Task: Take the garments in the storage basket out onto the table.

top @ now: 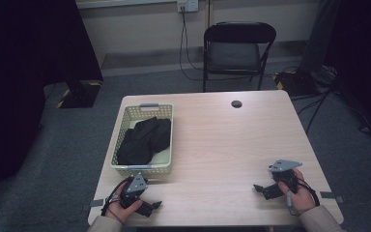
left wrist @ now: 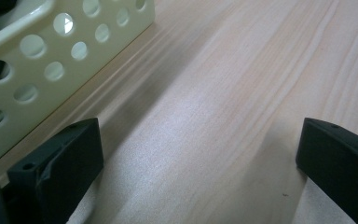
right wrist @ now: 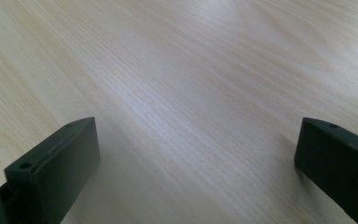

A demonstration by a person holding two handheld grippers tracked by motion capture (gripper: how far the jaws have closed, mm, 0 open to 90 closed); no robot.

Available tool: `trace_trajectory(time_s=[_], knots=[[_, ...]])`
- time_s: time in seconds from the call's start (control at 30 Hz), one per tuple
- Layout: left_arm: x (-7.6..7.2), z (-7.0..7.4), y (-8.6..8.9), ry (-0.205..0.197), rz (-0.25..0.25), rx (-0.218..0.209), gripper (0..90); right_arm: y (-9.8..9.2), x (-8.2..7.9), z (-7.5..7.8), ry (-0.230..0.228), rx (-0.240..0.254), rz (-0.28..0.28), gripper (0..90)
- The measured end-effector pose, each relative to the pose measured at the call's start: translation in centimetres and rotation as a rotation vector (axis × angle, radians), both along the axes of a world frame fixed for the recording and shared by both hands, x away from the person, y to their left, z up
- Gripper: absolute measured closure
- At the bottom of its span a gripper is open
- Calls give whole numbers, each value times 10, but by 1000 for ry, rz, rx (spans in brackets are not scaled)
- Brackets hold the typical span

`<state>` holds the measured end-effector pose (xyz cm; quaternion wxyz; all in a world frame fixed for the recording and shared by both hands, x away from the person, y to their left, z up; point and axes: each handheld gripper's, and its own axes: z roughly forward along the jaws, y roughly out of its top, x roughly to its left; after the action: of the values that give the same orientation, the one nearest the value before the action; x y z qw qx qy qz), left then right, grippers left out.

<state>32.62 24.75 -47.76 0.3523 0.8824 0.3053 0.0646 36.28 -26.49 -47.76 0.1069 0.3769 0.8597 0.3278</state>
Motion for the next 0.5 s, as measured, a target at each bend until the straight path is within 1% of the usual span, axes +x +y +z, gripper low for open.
trace_trajectory(time_s=[0.17, 0.37, 0.43, 0.5], knots=[[1, 2, -1, 16, 0, 15, 0, 0, 0, 0, 0, 0, 0, 0], [1, 6, -3, 40, -9, 56, 6, 0, 0, 0, 0, 0, 0, 0], [1, 7, -4, 44, -7, 59, 26, 0, 0, 0, 0, 0, 0, 0], [2, 9, -4, 46, -8, 58, 22, 0, 0, 0, 0, 0, 0, 0]])
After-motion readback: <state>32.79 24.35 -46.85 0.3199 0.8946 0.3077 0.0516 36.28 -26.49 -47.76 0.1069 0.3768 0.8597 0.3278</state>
